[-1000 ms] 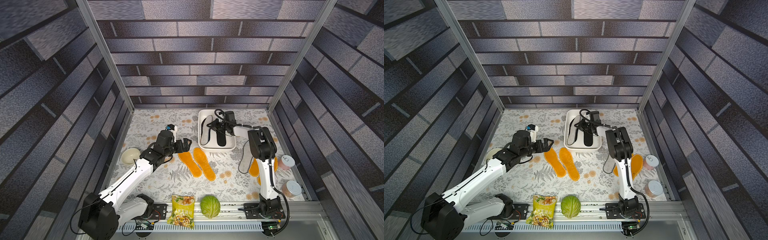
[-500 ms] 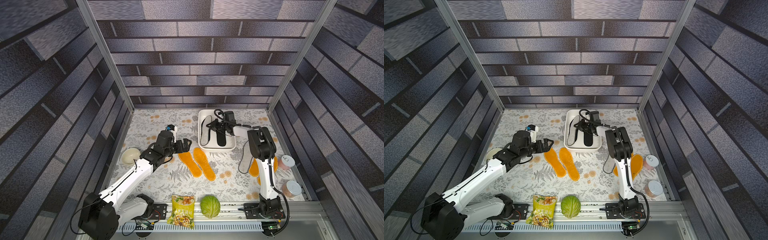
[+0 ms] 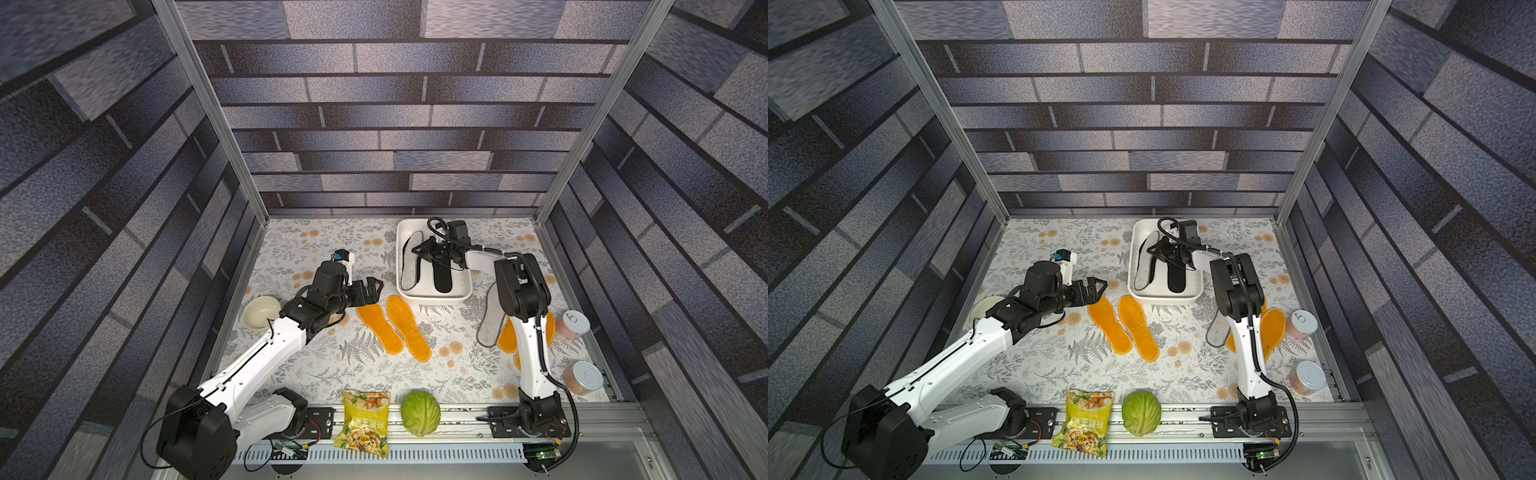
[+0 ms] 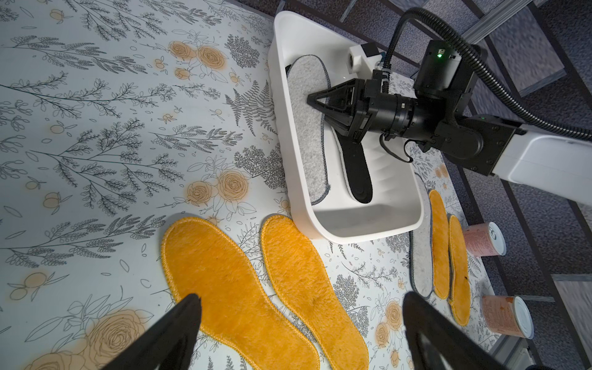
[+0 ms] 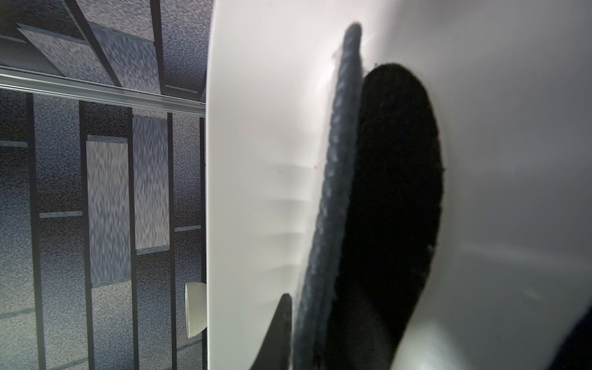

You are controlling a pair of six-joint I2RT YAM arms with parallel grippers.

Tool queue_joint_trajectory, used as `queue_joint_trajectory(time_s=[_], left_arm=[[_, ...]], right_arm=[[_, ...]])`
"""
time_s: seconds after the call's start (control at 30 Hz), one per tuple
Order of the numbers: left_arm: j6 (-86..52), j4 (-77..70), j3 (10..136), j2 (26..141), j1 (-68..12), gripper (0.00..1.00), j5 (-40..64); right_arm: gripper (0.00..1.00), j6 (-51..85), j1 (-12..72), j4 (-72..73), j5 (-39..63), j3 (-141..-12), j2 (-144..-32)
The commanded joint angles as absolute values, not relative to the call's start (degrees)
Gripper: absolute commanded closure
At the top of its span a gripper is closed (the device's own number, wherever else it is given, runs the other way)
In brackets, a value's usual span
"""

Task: Put the insoles into the storage box
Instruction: Place the insole in the storage box.

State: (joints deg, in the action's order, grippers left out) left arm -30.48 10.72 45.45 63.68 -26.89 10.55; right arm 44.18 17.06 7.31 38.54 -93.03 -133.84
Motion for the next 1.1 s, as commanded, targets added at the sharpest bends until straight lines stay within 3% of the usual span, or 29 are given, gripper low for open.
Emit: queue_joint_trajectory(time_s=[0.0,0.13,0.3,0.73,1.07], left_arm=[[-30.97,10.59,44.52,62.57,-26.46,0.00,10.81],[-31.11,10.76,44.50,62.57,-26.46,0.00,10.90],[-31.00,10.71,44.42,62.40,-26.46,0.00,10.90],[-31.08,10.29,44.09,62.64,-26.37,0.00,11.16],[-30.99,10.09,44.17,62.84,-26.37,0.00,11.43]], right_arm=[[0.83,41.49,16.71,1.48,36.95,-95.15,-135.60],[0.81,40.01,16.65,-2.21,35.80,-96.19,-135.70],[0.67,38.96,16.64,-5.12,35.47,-97.38,-135.89],[0.44,35.86,16.78,-15.31,30.22,-100.08,-131.78],[0.46,34.64,16.90,-18.90,28.98,-103.30,-131.92]])
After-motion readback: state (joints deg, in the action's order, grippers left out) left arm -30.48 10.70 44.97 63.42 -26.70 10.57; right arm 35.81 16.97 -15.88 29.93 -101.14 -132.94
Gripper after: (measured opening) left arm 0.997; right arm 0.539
